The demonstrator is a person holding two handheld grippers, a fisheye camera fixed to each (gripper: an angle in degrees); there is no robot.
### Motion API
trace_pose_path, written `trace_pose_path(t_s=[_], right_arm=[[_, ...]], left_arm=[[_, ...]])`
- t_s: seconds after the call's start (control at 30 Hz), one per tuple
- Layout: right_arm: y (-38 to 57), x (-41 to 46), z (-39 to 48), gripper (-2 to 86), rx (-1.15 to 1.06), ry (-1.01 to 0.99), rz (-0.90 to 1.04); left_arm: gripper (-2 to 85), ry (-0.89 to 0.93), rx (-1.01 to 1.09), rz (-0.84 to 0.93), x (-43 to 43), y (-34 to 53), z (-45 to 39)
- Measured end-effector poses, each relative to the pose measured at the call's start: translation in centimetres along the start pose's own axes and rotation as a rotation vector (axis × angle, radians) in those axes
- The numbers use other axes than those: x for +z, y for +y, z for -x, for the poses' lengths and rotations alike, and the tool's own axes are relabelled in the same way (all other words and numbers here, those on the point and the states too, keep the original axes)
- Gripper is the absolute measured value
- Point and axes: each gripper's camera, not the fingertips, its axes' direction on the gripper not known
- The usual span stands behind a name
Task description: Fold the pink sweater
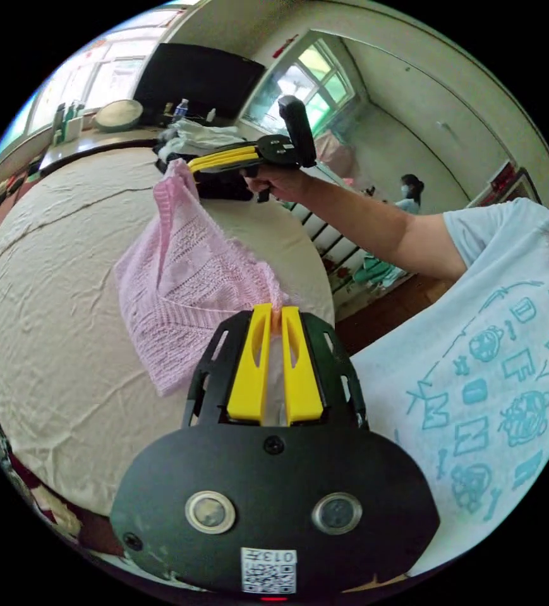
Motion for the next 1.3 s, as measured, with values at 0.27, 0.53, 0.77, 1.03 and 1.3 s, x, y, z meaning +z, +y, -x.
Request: trace_pose_path(t_s=[0.27, 0.53, 0.77, 1.03, 1.3], right_arm=[[14.4, -0.1, -2.2, 1.6, 0.251, 0.037, 0.113], [21.6, 1.3, -4.0, 4.3, 0.409, 0.011, 0.175], [27.1, -4.6, -5.7, 7.9, 0.629, 0.119, 0.167], [27.8, -5.1, -3.1, 10.0, 0.768, -0.003, 0.122], [26.4, -1.7, -5.0, 3.8, 0.781, 0.006, 0.257]], left_arm=[[1.2, 0.067, 0.174, 0.173, 16.4, -4.0, -4.8], [1.9, -0.062, 0.253, 0.271, 27.3, -3.9, -6.1], [4.9, 0.289, 0.277, 0.314, 30.0, -3.7, -6.0], [4.2, -0.113, 0.19, 0.056, 21.4, -2.3, -1.2], [0.5, -0.332, 0.03, 0.158, 24.2, -4.3, 8.3]])
